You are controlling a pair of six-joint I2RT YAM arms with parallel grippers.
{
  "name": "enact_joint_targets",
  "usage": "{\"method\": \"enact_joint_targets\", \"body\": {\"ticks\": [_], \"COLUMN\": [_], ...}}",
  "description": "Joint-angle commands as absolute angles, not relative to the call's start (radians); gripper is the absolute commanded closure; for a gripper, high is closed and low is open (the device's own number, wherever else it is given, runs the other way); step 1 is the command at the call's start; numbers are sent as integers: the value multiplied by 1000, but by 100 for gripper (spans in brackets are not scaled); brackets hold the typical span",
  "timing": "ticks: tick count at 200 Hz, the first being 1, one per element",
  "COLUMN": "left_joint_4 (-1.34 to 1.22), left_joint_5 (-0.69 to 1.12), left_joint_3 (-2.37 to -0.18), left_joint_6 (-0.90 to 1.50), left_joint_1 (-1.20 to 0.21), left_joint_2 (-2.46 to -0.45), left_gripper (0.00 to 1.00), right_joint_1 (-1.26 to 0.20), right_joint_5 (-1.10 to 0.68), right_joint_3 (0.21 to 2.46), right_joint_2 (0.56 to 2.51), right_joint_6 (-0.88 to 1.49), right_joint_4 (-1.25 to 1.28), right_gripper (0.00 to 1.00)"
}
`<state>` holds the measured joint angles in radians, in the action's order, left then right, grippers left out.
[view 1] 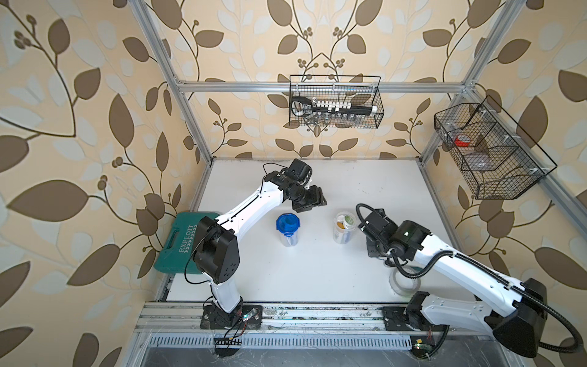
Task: Take out toiletry kits
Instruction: Place the lid at the center of the board.
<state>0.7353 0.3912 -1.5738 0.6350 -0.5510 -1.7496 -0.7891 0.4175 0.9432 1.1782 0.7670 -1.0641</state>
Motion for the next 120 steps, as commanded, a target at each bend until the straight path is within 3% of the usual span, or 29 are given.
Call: {"method": "enact_joint_targets", "body": {"ticks": [1, 91, 106, 120], "left_joint_4": [733, 703, 703, 704], "left_joint_5": [416, 440, 442, 440], "left_joint_3": [-1572, -1555, -1555, -1554], "left_joint_6": [625, 646, 646, 647], "left_joint_1": [-558, -558, -558, -558], "left_joint_2": [-1755, -1770, -1771, -1768], "left_gripper": [33, 34, 34, 34], "right_joint_1": [-852, -1171, -1181, -1186], "right_joint_5": [511, 605, 554, 496], "right_joint_3": [904, 897, 888, 873], "right_joint_2": [1208, 1532, 1551, 1537], "right_joint_6": [826, 1029, 991, 937], "right_joint_4": [-999, -1103, -1047, -971], "right_gripper": [100, 100, 87, 66]}}
